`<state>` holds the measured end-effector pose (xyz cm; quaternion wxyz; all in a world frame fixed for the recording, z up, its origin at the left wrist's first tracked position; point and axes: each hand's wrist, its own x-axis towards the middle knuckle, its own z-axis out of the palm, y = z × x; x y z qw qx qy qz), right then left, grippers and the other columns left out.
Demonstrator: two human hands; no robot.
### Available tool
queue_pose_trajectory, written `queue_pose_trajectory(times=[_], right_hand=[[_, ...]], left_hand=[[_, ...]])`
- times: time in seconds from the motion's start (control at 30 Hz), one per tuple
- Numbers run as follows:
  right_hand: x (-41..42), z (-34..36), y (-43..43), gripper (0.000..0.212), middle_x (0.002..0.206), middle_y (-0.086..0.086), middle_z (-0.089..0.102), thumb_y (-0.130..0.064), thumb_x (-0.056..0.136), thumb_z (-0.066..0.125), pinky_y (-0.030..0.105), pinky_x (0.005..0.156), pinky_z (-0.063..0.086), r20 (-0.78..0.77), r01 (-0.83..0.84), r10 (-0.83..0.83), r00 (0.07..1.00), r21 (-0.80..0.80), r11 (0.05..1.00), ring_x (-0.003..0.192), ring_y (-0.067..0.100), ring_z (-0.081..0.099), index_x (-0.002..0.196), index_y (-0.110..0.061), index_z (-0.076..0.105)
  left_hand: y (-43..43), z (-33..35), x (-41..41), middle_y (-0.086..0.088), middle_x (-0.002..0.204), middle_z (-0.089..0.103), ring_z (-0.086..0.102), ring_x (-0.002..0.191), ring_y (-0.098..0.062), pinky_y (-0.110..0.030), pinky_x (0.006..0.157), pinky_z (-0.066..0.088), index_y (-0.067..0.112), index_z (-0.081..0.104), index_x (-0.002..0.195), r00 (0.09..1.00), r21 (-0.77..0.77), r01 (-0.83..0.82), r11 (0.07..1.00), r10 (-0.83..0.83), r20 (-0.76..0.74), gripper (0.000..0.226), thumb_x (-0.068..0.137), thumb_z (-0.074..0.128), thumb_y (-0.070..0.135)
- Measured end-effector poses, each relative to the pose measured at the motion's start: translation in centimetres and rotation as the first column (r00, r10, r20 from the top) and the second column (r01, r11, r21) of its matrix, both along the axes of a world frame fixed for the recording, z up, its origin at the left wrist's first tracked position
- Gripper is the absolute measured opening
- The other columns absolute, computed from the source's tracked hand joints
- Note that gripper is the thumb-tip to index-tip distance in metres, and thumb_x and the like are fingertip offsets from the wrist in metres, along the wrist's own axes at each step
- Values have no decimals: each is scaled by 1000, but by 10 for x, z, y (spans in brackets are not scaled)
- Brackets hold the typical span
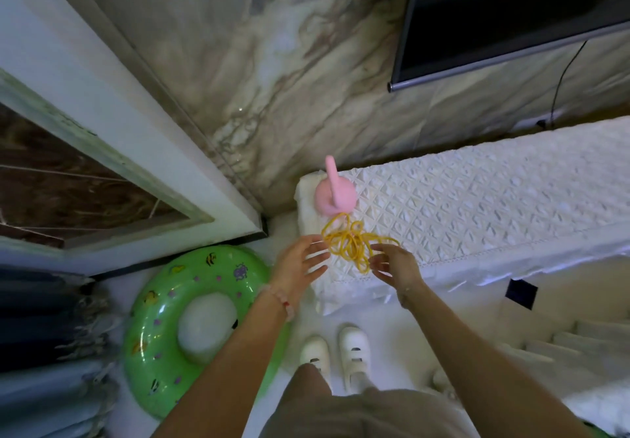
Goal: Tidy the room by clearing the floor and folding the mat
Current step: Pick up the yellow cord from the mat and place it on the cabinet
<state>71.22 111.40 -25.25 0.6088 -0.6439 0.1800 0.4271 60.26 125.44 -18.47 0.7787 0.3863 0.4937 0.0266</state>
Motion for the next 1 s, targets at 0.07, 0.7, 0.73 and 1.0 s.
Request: queue_pose_trajectory(times=[0.07, 0.7, 0.73, 1.0], right_hand=[[-4, 14, 2, 22, 60, 7, 56, -6, 91, 43, 16, 52, 46, 35, 16, -17, 999, 34, 999, 57, 14, 55, 84, -9, 64], [-59, 85, -18, 26, 63, 7, 60, -6, 92, 40, 21, 62, 47, 176, 208, -219, 960, 81, 975, 58, 14, 57, 83, -8, 65], [-63, 90, -21, 26, 63, 7, 60, -7, 92, 41, 22, 63, 48, 190, 244, -257, 948, 88, 966, 58, 14, 57, 83, -8, 65], [-105, 128, -63, 24, 65, 4, 62, -8, 92, 43, 19, 62, 51, 268, 490, -507, 819, 134, 861, 61, 13, 59, 86, -10, 67]], left_hand=[[-2, 8, 1, 1, 74, 64, 60, 76, -14, -27, 70, 46, 16, 61, 81, 1000, 33, 3, 999, -3, 7, 20, 94, 45, 16], [-5, 47, -20, 8, 62, 66, 58, 69, -12, -26, 68, 45, 18, 60, 82, 961, 85, 233, 969, -243, 131, 18, 93, 47, 19], [-4, 49, -21, 6, 67, 66, 59, 69, -12, -25, 67, 45, 18, 60, 82, 949, 85, 271, 959, -281, 141, 18, 93, 46, 19], [-12, 71, -13, -1, 78, 63, 61, 68, -14, -26, 67, 47, 14, 61, 86, 858, 120, 452, 884, -468, 211, 15, 93, 47, 16]])
